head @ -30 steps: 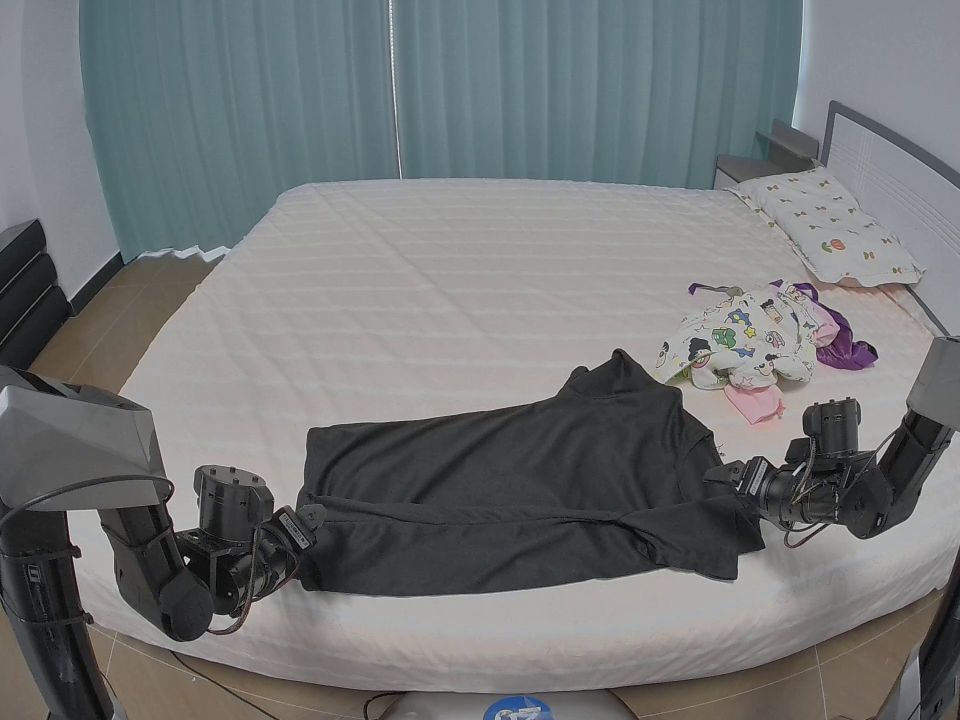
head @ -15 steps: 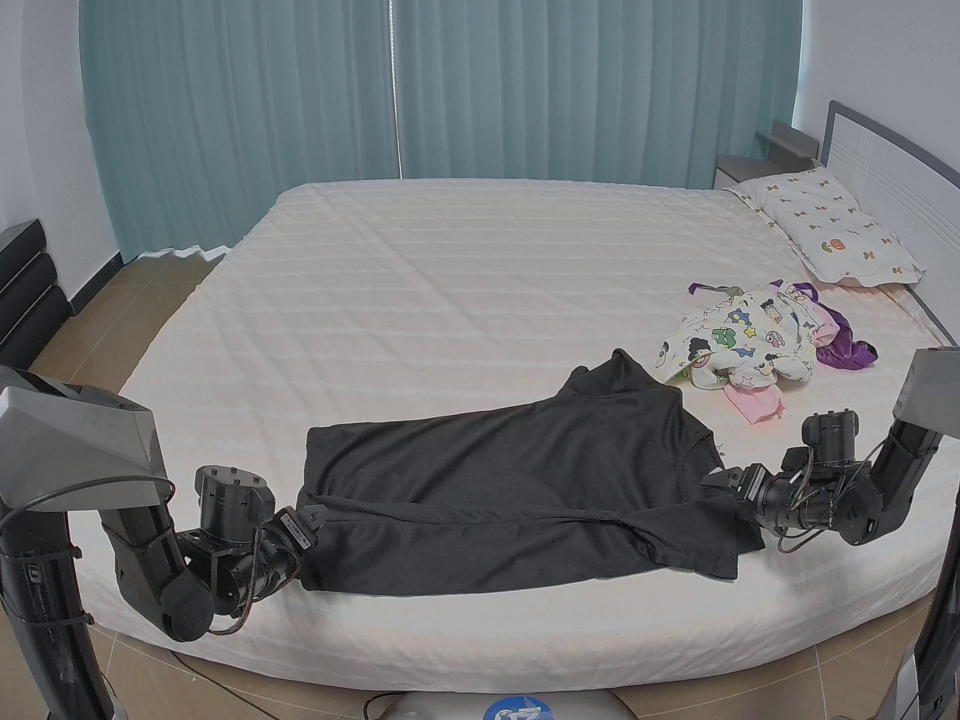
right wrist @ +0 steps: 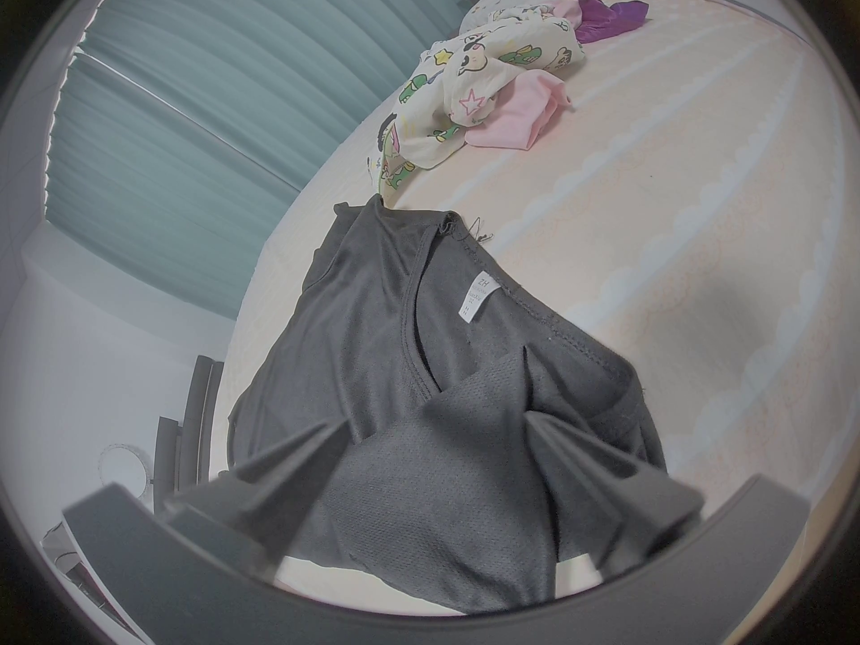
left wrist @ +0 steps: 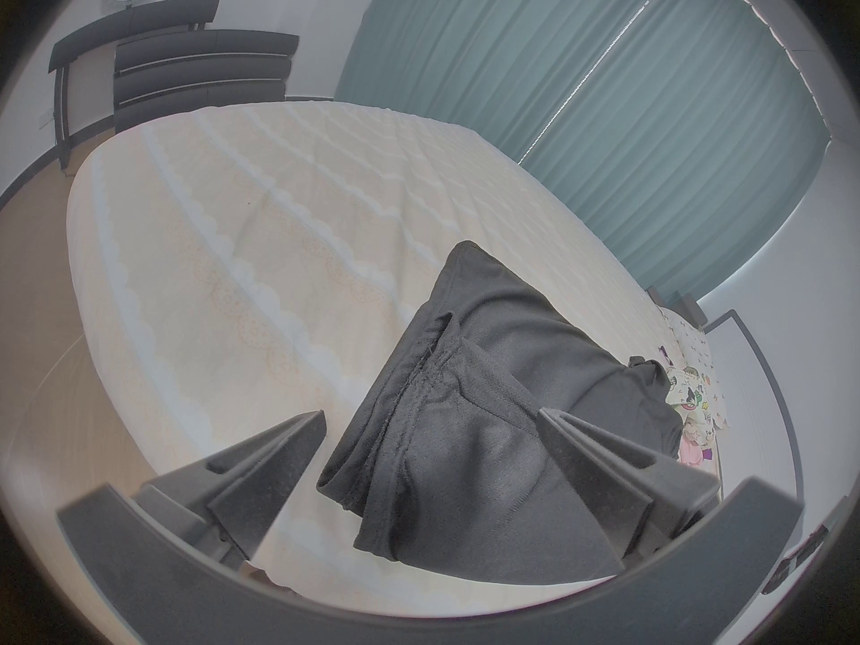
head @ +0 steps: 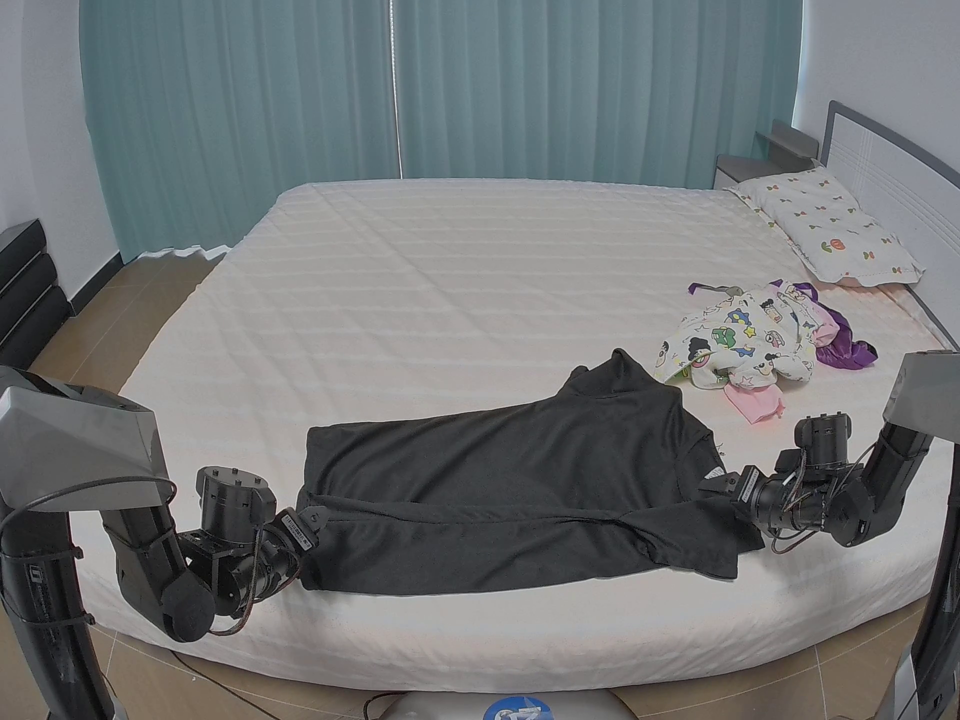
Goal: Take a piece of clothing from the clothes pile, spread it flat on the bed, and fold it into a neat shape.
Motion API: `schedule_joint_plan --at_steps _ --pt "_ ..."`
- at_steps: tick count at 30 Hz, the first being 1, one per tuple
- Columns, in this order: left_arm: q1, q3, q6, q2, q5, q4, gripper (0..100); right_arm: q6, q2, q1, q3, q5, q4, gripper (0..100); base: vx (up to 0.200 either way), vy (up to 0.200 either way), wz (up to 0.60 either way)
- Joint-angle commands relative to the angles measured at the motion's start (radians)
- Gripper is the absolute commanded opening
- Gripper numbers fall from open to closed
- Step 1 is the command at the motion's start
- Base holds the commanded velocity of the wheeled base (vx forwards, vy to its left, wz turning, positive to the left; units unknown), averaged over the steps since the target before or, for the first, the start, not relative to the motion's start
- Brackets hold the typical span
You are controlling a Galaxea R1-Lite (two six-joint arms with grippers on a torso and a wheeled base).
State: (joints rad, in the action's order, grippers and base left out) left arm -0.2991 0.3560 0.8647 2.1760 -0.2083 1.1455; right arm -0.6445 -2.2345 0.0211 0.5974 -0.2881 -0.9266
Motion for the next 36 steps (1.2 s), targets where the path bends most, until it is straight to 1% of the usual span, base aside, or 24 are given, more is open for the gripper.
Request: schedule_joint_plan --at_steps 1,5,7,10,11,12,17,20,31,35,36 --pt "0.000 0.000 0.000 0.002 0.000 0.000 100 -0.001 0.001 -0.012 -0.007 0.001 0.000 0 0.000 0.000 0.00" --pt "0.000 0.003 0.000 0.002 0.000 0.000 100 -0.004 0.007 -0.029 -0.004 0.000 0.000 0 0.000 0.000 0.00" --pt "0.000 0.003 0.000 0.002 0.000 0.000 100 -0.040 0.010 -0.036 0.004 0.001 -0.001 0 0.000 0.000 0.00" --pt "0.000 0.003 0.000 0.004 0.000 0.000 100 -0.049 0.009 -0.036 0.008 0.001 -0.001 0 0.000 0.000 0.00" --pt "0.000 0.003 0.000 0.004 0.000 0.000 100 -0.077 0.007 -0.044 0.025 0.004 -0.006 0 0.000 0.000 0.00" --pt "0.002 0.003 0.000 0.004 0.000 0.000 100 -0.084 0.010 -0.049 0.028 0.004 -0.009 0 0.000 0.000 0.00" --pt "0.002 0.005 0.000 0.004 0.000 0.000 100 -0.095 0.004 -0.050 0.030 0.007 -0.043 0 0.000 0.000 0.00" --pt "0.002 0.005 0.000 0.004 0.000 0.000 100 -0.107 -0.002 -0.056 0.027 0.006 -0.089 0 0.000 0.000 0.00" --pt "0.006 0.009 0.005 0.015 0.000 0.000 100 -0.115 -0.027 -0.066 0.050 0.007 -0.095 0 0.000 0.000 0.00" --pt "0.008 0.009 0.005 0.018 0.000 0.000 100 -0.139 -0.031 -0.067 0.058 0.007 -0.104 0 0.000 0.000 0.00" --pt "0.008 0.009 0.005 0.018 0.000 0.000 100 -0.155 -0.034 -0.064 0.061 0.009 -0.126 0 0.000 0.000 0.00"
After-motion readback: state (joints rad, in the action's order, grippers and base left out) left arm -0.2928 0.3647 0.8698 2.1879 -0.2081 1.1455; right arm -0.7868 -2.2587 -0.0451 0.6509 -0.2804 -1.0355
